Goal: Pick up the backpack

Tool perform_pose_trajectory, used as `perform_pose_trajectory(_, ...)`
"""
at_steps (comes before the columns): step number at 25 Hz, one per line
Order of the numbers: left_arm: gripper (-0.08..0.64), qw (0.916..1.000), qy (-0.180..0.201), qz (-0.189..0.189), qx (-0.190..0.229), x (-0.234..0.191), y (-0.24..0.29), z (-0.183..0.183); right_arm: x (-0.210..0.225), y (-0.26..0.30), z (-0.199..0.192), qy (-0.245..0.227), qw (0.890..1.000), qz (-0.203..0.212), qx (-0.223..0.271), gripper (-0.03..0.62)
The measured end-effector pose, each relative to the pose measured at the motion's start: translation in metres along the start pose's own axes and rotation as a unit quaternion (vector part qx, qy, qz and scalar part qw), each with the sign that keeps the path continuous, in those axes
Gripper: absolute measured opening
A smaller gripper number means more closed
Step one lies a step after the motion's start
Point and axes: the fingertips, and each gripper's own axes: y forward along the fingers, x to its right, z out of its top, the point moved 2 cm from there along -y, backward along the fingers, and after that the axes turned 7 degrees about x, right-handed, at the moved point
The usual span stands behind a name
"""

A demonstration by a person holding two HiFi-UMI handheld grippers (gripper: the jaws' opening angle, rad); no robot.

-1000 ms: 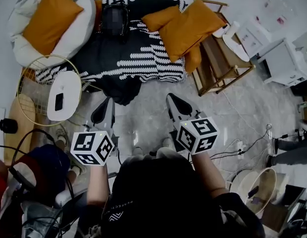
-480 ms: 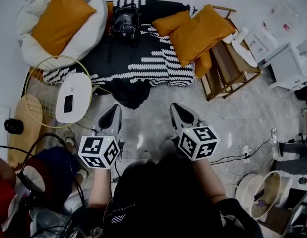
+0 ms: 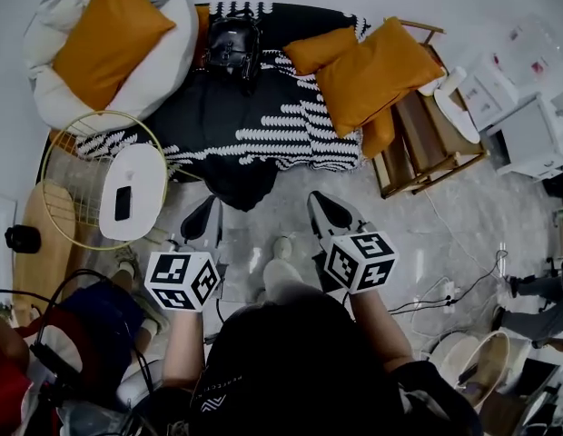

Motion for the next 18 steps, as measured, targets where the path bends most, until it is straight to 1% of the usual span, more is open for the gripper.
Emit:
perform_pose_trajectory(2, 0.009, 1.0, 0.006, 0.002, -0.007, -0.002, 0.015, 0.003, 0.009, 0.019, 0.009, 0.004, 1.0, 0.009, 0.0, -0.003)
perform_pose_trajectory(4, 0.009, 0.9998, 0.015, 0.006, -0.011, -0.007, 0.032, 0.009, 0.016, 0.037, 0.021, -0.004, 1.0, 0.017, 0.002, -0.003)
perform_pose_trajectory(8, 0.009, 0.9998, 0.007, 0.018, -0.005, -0.017, 0.064, 0.022, 0.032, 0.066, 0.036, -0.013, 1.0, 0.023, 0.0, -0.003)
perform_pose_trajectory(13, 0.009, 0.9994, 0.014, 0.032, -0.006, -0.026, 0.098, 0.033, 0.057, 0.096, 0.05, -0.009, 1.0, 0.027, -0.005, -0.003)
perform_pose_trajectory(18, 0.009, 0.9988, 0.007, 0.048, -0.002, -0.04, 0.12, 0.038, 0.066, 0.125, 0.057, -0.016, 0.999, 0.035, -0.014, -0.003)
